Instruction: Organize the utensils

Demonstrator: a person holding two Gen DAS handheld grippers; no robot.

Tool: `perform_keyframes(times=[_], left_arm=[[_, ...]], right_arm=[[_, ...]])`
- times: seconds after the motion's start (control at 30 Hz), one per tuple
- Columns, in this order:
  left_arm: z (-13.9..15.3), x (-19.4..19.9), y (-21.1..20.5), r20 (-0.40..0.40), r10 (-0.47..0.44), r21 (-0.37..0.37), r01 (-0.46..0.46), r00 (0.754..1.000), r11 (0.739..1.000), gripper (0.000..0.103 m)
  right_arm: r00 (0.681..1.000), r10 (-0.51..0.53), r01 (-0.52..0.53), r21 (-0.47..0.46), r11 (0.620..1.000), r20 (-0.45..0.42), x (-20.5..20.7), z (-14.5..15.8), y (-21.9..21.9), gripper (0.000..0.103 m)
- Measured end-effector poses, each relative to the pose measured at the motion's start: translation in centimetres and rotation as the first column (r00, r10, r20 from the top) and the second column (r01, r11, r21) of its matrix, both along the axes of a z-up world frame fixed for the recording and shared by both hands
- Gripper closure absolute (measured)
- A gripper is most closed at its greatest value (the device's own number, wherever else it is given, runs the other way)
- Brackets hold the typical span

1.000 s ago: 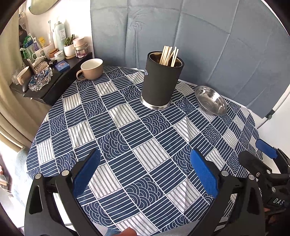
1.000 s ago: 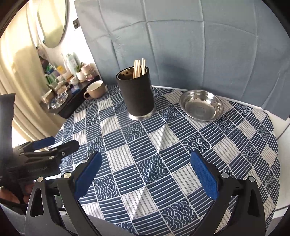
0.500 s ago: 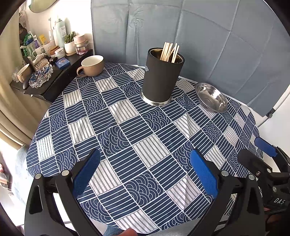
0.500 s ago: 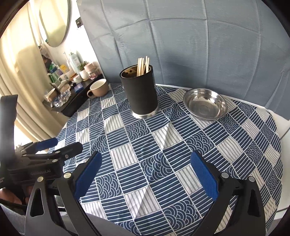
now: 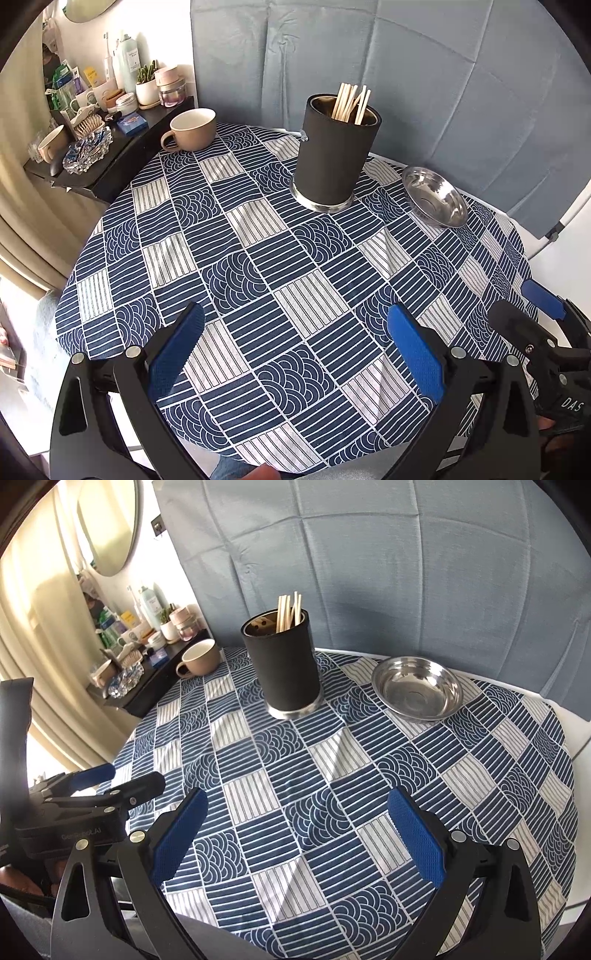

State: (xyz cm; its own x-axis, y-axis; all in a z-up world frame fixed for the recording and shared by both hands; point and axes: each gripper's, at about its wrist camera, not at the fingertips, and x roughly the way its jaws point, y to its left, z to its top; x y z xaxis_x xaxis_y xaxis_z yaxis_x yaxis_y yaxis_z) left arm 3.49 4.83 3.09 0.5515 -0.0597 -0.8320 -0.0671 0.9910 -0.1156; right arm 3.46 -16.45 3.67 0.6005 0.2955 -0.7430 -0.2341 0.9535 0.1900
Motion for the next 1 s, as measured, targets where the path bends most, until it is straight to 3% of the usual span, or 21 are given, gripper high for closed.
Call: perform_keyframes(times=[1.0], left_arm=[[-0.24, 0.52, 0.04, -0.012, 0.008, -0.001, -0.008, 1.000, 1.000, 0.006]], right_arm=[[0.999, 0.031, -0.030, 0.013, 0.999, -0.026, 0.77, -0.57, 0.37, 0.009]])
